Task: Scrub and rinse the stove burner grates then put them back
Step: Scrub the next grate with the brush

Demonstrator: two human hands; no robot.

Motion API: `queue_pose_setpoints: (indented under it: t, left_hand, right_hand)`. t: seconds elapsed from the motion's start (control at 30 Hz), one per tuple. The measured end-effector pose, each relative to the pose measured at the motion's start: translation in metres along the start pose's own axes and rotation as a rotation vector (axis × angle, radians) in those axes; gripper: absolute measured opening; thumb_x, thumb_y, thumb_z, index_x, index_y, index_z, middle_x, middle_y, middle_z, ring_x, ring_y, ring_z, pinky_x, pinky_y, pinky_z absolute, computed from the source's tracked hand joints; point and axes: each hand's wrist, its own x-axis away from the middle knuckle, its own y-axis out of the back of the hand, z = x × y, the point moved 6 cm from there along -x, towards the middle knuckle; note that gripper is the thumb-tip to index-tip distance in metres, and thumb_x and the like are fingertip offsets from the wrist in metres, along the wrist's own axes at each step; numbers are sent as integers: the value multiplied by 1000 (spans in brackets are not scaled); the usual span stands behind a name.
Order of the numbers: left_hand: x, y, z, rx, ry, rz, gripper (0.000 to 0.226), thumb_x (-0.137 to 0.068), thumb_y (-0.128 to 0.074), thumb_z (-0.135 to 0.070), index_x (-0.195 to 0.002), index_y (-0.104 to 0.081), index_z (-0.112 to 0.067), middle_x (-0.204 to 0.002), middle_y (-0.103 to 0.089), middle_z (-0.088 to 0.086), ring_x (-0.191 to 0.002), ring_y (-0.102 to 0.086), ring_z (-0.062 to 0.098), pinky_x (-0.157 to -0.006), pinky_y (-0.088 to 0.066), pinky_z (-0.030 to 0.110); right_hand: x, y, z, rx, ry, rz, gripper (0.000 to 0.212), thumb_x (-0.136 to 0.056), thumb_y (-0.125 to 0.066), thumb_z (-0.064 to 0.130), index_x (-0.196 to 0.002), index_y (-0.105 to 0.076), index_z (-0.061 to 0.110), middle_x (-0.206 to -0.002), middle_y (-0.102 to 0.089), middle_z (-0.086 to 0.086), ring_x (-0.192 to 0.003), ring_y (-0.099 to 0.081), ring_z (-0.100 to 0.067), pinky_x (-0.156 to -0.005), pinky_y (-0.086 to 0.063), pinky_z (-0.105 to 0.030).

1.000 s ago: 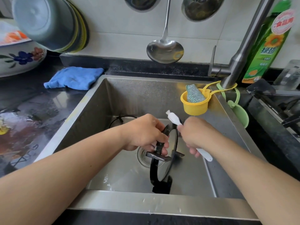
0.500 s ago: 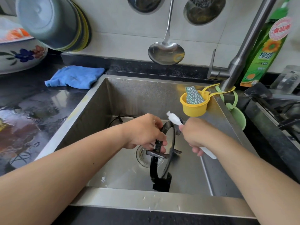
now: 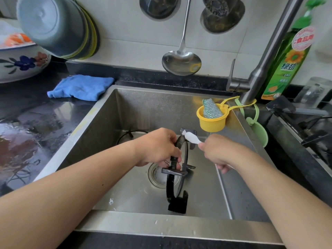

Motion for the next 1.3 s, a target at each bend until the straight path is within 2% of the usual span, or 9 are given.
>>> queue_pose_setpoints:
  t: [0.13,0.23,0.33,0.43,0.57,0.73,0.97,1.13,1.3]
  left_hand:
    - [-1,6,-1,-99,-12,-58,10,-86,-58,5,-92,-61,-3,-79,-74,19,-58,-70,20,-46,-43,22]
    - [-5,13,0,-181,-39,-127,9,-94,-54,-4,-94,-62,-2,-70,-71,11,-56,-68,24,-48,-54,27]
    - [-7,19,5,-321,-47,-142,15,-105,-50,-24,-104,-62,-15,-61,-67,9,-48,-65,21,-48,-50,21]
    - [-4,22,5,-439,-68,-157,18,-104,-52,-30,-99,-66,-21,-61,-70,11,-46,-68,21,-54,-53,21]
    - [1,20,-7,-660,-167,-241,27,-99,-56,-37,-76,-67,-26,-59,-67,1,-48,-66,18,-58,-57,30]
    - [3,19,-11,-799,-203,-298,40,-97,-57,-42,-59,-50,-34,-62,-57,-6,-60,-57,17,-61,-45,30]
    - [-1,23,-8,-723,-159,-271,39,-101,-55,-37,-70,-59,-14,-54,-61,1,-45,-64,19,-48,-41,23]
    - [-4,22,-7,-684,-143,-294,39,-100,-55,-35,-68,-59,-13,-56,-61,2,-54,-67,22,-52,-45,26]
    - [-4,25,-5,-678,-129,-311,36,-101,-53,-33,-72,-61,-13,-56,-59,1,-48,-61,16,-59,-51,28]
  right_hand:
    - [-4,10,7,49,154,-116,39,-106,-36,39,-103,-58,7,-80,-55,-9,-66,-56,-27,-66,-51,-36]
    - [-5,21,1,68,130,-202,33,-105,-39,43,-101,-56,14,-91,-57,-11,-76,-56,-30,-66,-47,-35]
    - [2,34,1,44,190,-344,33,-104,-41,40,-80,-49,20,-89,-58,-10,-79,-54,-31,-68,-45,-35]
    - [14,36,6,131,268,-339,38,-104,-42,41,-72,-51,22,-79,-58,-5,-73,-54,-25,-61,-40,-32]
    - [28,31,13,265,293,-334,32,-100,-48,47,-88,-69,25,-85,-62,-4,-83,-59,-27,-67,-46,-32]
    - [27,24,20,242,275,-344,32,-98,-51,47,-94,-70,22,-87,-60,-6,-86,-57,-32,-73,-51,-36]
    - [32,6,17,365,202,-269,15,-97,-56,35,-90,-52,22,-75,-36,-1,-85,-49,-31,-71,-42,-35]
    - [20,13,29,212,240,-347,21,-101,-49,38,-101,-61,21,-78,-42,-4,-83,-47,-31,-70,-40,-36]
    - [29,4,10,287,205,-249,25,-101,-50,38,-113,-61,18,-99,-55,-10,-86,-45,-31,-73,-41,-35]
